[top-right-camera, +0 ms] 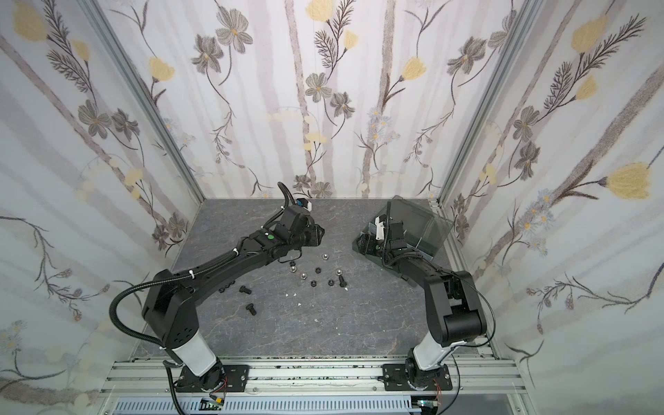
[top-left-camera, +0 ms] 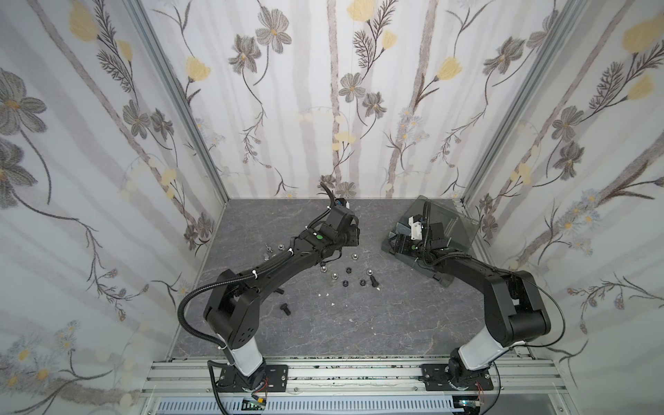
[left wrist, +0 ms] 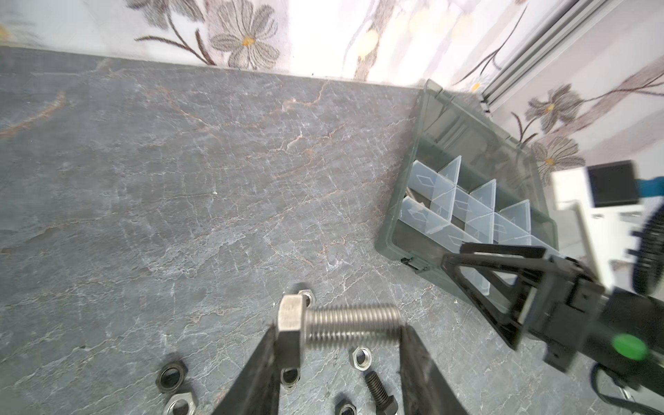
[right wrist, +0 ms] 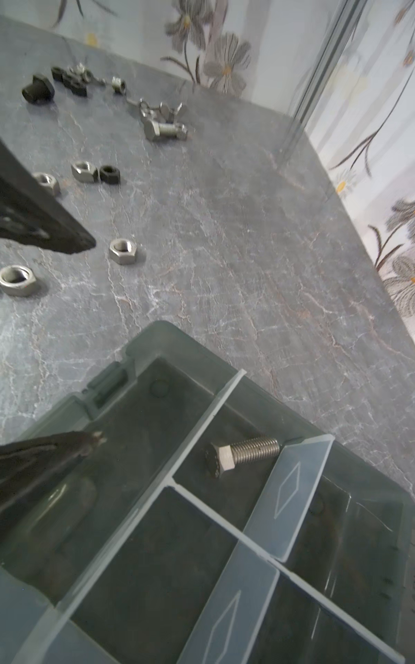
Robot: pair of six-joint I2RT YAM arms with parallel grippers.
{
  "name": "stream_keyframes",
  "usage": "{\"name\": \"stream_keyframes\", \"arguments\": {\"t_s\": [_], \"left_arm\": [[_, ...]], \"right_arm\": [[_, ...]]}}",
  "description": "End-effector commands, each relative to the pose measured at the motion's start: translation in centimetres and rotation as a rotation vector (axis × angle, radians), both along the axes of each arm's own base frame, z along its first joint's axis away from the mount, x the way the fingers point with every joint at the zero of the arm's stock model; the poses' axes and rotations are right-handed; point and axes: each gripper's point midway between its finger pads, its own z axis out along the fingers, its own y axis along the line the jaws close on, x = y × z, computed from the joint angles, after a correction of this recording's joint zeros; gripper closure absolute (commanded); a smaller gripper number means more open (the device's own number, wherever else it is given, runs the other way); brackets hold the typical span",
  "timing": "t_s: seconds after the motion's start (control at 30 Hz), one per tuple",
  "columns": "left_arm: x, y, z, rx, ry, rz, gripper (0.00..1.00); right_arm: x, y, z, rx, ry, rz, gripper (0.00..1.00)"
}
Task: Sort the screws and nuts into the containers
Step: 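Carry the held bolt with the left gripper over the organizer compartment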
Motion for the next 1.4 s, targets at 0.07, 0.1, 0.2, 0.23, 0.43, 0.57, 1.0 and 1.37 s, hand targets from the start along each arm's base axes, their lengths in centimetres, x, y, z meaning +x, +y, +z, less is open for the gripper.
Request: {"name": "stream_keyframes", "arguments": {"t_s": [0.07, 0.1, 0.2, 0.23, 0.43, 0.57, 1.0, 1.37], "left_arm": [[-1.1, 2.1, 1.9, -0.050, -0.061, 0.043, 0.63], [-1.5, 2.6, 2.2, -0.052, -0.066, 0.046, 0.63], [-2.4, 4.1, 2.9, -0.061, -0.080, 0.061, 0.63], [-2.6, 4.5, 3.0, -0.062, -0.082, 0.065, 0.63], [-3.8, 6.4, 3.3, -0.081, -0.079, 0.078, 0.62], [-4.2, 7.2, 3.3, -0.085, -0.077, 0.083, 0.62], [-3.0, 6.5, 1.8, -0.013, -0.042, 0.074, 0.62], [0.4, -2.2, -0.1, 0.040, -0.012, -0.060, 0.62]], "right_arm": [[1.0, 1.0, -2.3, -0.069, 0.046, 0.021, 0.22], [1.0, 1.5, -2.6, -0.072, 0.054, 0.033, 0.22], [1.0, 3.3, -3.4, -0.089, 0.068, 0.065, 0.22], [0.9, 3.8, -3.6, -0.092, 0.070, 0.075, 0.22], [-0.1, 7.3, -4.5, -0.091, 0.089, 0.138, 0.22], [-1.0, 9.5, -4.1, -0.070, 0.087, 0.176, 0.22], [-1.7, 11.6, 0.5, 0.011, 0.019, 0.230, 0.21], [-3.4, 5.4, 7.6, 0.114, -0.130, 0.138, 0.19]]}}
